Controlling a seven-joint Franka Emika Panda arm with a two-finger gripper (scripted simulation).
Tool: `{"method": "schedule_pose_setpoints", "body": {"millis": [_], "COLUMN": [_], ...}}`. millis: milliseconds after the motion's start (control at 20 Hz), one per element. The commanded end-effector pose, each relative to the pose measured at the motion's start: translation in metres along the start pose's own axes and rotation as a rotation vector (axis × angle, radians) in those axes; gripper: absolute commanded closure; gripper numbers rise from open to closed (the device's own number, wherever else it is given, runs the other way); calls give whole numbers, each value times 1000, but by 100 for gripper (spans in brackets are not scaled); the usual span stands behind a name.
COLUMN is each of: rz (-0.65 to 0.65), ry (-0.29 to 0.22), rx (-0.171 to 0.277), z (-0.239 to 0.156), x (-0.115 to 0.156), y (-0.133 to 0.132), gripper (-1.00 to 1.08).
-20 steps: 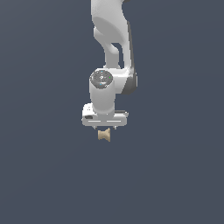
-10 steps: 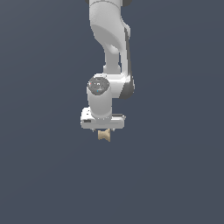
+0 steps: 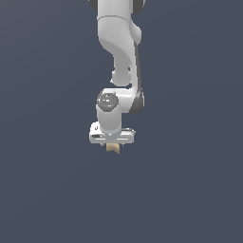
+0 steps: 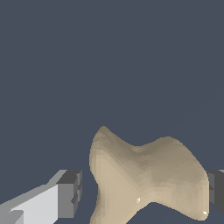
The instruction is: Pick up the object and move it to a goal position.
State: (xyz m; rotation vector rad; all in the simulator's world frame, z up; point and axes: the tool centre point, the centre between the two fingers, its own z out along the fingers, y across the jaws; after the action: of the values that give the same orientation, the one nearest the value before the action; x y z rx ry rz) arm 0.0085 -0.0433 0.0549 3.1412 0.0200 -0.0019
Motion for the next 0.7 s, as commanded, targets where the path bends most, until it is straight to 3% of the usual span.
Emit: {"method": "schedule_pose_setpoints", "body": {"millis": [0,200,250,650], "rz": [0,0,0,0], "ry": [1,1,1,1], "rx": [0,0,0,0], "z": [10,14,14,14], "x": [0,1,1,1], "y": [0,0,0,0], "gripper": [-92,-92,108,108]}}
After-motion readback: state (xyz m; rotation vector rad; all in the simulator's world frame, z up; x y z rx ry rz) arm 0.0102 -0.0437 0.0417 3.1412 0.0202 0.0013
